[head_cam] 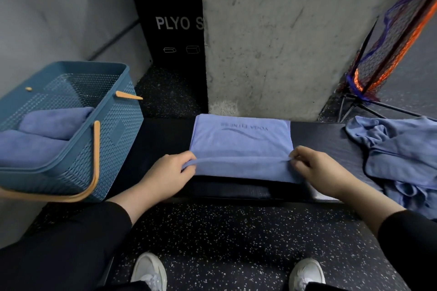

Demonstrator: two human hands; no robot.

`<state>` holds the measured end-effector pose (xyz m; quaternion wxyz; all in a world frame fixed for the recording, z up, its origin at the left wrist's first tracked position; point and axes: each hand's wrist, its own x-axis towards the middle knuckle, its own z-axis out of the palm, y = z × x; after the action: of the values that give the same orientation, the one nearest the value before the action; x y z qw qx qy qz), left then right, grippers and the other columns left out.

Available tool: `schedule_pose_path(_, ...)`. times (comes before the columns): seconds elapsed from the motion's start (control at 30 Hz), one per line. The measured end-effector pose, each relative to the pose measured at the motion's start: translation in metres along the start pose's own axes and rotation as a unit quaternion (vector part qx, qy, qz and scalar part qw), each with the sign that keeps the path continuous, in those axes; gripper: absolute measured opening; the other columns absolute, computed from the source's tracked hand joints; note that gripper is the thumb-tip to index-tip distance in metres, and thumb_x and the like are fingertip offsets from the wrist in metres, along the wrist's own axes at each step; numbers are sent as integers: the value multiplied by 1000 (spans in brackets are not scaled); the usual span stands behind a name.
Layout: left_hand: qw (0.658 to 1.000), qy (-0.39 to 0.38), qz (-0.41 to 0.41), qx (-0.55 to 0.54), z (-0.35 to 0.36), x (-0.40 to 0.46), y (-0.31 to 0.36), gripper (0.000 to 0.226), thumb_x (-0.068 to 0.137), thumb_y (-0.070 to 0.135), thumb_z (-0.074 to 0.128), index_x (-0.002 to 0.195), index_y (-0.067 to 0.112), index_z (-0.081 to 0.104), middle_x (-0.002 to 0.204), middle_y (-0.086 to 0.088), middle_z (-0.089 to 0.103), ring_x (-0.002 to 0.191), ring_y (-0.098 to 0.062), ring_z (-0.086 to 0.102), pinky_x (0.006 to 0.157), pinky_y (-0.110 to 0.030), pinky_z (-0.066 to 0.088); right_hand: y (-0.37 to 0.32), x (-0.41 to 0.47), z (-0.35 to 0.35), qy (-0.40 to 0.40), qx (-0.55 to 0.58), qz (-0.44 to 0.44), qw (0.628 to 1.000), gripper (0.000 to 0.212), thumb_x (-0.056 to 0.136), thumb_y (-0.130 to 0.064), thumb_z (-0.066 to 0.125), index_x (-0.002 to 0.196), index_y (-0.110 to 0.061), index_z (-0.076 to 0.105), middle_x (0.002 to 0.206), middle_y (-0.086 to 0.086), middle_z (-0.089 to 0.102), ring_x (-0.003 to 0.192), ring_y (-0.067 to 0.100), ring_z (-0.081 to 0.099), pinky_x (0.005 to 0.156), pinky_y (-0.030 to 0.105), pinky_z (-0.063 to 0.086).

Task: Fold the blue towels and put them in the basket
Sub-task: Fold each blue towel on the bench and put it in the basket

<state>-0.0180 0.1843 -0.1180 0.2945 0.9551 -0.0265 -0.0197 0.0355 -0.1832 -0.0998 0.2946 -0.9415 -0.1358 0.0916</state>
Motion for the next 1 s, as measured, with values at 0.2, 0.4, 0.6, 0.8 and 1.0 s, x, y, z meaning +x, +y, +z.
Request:
schedule_pose_path(0.2, 986, -62, -34, -152, -21, -6, 3, 15, 93, 18, 66, 79, 12, 66, 67, 2, 57, 61, -6, 48, 61, -28, 40, -6, -11, -17, -24, 144, 31, 989, 9, 94, -19, 66, 86, -20, 70, 76, -3, 72, 67, 1, 54, 70, 24, 43)
schedule_pose_path(0.4, 975, -20, -73, -210, -20, 9, 7, 14, 96, 16, 63, 85, 10, 69, 68, -2, 62, 59, -9, 54, 57, -27, 46, 0, 3, -18, 7, 149, 50, 988, 17, 93, -6, 64, 88, -21, 70, 76, -5, 72, 66, 4, 54, 71, 29, 44)
schedule_pose_path(0.6, 977, 39, -97, -187, -19, 61, 5, 13, 95, 22, 62, 88, 23, 72, 83, -3, 74, 82, -23, 70, 77, -45, 57, 3, 49, -17, 127, 116, 50, 984, 6, 92, -19, 68, 96, -24, 67, 90, -12, 72, 77, 1, 63, 77, 27, 48)
schedule_pose_path(0.8, 973, 76, -133, -173, -2, 102, -9, 13, 95, 27, 65, 105, 22, 72, 94, 3, 74, 95, -19, 69, 89, -42, 55, 18, 99, -8, 131, 69, 67, 987, 7, 91, -23, 69, 96, -26, 65, 97, -5, 72, 79, 8, 62, 72, 23, 42)
schedule_pose_path(1.0, 984, 162, -37, 60, 10, 105, -18, 38, 98, 26, 60, 135, 19, 60, 128, -4, 59, 116, -28, 56, 99, -46, 46, 19, 111, 0, 180, -63, 47, 981, 34, 93, -30, 67, 121, -11, 66, 113, 9, 63, 106, 30, 60, 88, 30, 42)
